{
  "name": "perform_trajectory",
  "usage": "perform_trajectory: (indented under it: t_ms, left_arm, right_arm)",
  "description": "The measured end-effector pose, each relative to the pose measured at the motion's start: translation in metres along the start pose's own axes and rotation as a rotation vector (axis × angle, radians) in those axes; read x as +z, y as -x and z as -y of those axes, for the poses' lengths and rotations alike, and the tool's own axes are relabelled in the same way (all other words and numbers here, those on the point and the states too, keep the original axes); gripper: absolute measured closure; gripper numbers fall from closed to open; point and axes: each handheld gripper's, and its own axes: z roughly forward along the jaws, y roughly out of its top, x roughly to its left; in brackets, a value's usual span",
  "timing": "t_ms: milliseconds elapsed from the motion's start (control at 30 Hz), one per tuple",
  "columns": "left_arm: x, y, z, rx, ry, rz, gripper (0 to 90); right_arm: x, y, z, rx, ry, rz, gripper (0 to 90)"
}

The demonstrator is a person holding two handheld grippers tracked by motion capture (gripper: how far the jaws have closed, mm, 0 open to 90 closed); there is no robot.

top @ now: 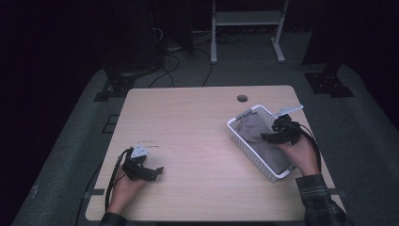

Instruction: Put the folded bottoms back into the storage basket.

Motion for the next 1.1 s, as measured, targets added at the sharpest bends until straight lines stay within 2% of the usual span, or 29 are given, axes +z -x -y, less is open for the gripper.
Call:
perform_trajectory:
  t_ms: [133, 233, 433, 533, 600, 833, 967, 1100]
  left_arm:
    - [0.0, 0.0, 0.0, 0.003, 0.0, 0.0, 0.0]
    - [0.0, 0.0, 0.0, 0.0, 0.0, 0.0, 0.0]
    - [0.0, 0.0, 0.0, 0.002, -0.002, 0.0, 0.0]
    - [0.0, 0.0, 0.0, 0.002, -0.002, 0.001, 0.0]
    - [0.0, 0.0, 0.0, 0.002, -0.003, 0.001, 0.0]
    - [-0.001, 0.0, 0.0, 0.005, -0.004, 0.002, 0.0]
    - [-0.001, 0.0, 0.0, 0.005, -0.004, 0.002, 0.0]
    - [-0.001, 0.001, 0.001, 0.002, -0.001, 0.002, 0.0]
  right_arm:
    - [-0.02, 0.009, 0.002, 0.009, 0.048, 0.028, 41.2]
    - [-0.03, 0.022, 0.008, 0.023, 0.067, 0.054, 44.1]
    - [-0.036, 0.052, 0.02, 0.052, 0.044, 0.089, 55.1]
    - [-0.034, 0.063, 0.027, 0.066, 0.026, 0.077, 59.6]
    - [-0.032, 0.067, 0.031, 0.08, 0.017, 0.067, 63.7]
    - [-0.031, 0.077, 0.042, 0.113, 0.018, 0.095, 89.6]
    - [-0.028, 0.082, 0.046, 0.127, -0.014, 0.099, 89.7]
    - [-0.023, 0.083, 0.051, 0.129, -0.041, 0.066, 89.7]
